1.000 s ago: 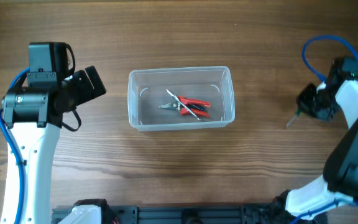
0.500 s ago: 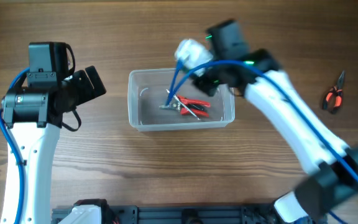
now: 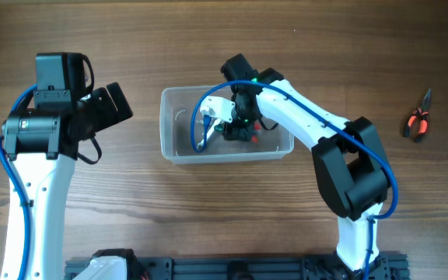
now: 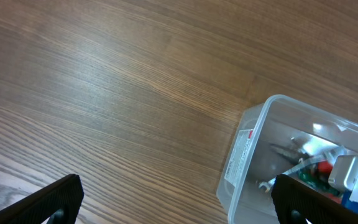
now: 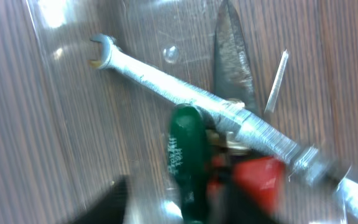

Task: Pack container
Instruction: 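Place the green screwdriver into the container and release, then grasp the orange-black pliers with the right gripper, then lower the pliers into the container and open the right gripper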

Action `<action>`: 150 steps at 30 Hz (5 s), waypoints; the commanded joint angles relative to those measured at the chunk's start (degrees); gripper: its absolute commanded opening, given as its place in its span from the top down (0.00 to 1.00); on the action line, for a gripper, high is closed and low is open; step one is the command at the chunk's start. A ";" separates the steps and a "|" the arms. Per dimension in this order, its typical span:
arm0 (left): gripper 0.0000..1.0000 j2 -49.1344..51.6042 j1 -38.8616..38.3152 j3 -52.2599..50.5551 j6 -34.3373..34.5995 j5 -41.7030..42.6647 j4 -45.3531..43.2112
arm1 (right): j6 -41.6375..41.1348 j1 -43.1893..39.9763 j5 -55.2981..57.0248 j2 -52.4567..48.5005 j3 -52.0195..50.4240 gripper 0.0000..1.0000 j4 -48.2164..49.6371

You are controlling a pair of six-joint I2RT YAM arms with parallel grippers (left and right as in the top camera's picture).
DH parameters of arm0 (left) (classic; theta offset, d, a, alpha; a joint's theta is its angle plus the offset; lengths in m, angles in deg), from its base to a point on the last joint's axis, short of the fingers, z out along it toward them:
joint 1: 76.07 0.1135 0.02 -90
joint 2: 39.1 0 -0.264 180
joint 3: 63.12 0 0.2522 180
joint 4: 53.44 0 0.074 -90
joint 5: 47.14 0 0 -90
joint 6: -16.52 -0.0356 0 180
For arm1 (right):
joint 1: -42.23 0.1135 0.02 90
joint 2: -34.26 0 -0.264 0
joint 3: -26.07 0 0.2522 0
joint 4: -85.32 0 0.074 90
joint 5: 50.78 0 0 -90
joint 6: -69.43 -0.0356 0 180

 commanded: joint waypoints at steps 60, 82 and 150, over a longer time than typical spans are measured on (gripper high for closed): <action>0.00 0.22 0.33 0.44 0.35 -0.33 -0.02 | -56.22 -57.57 15.32 -13.05 11.82 0.00 -7.96; 0.00 0.22 0.33 0.44 0.33 -0.33 0.00 | -56.26 -57.66 15.32 -13.77 11.82 0.85 -7.04; 0.00 0.20 0.33 0.44 0.31 -0.35 1.31 | 0.68 -0.87 2.43 7.23 -4.48 0.42 -5.55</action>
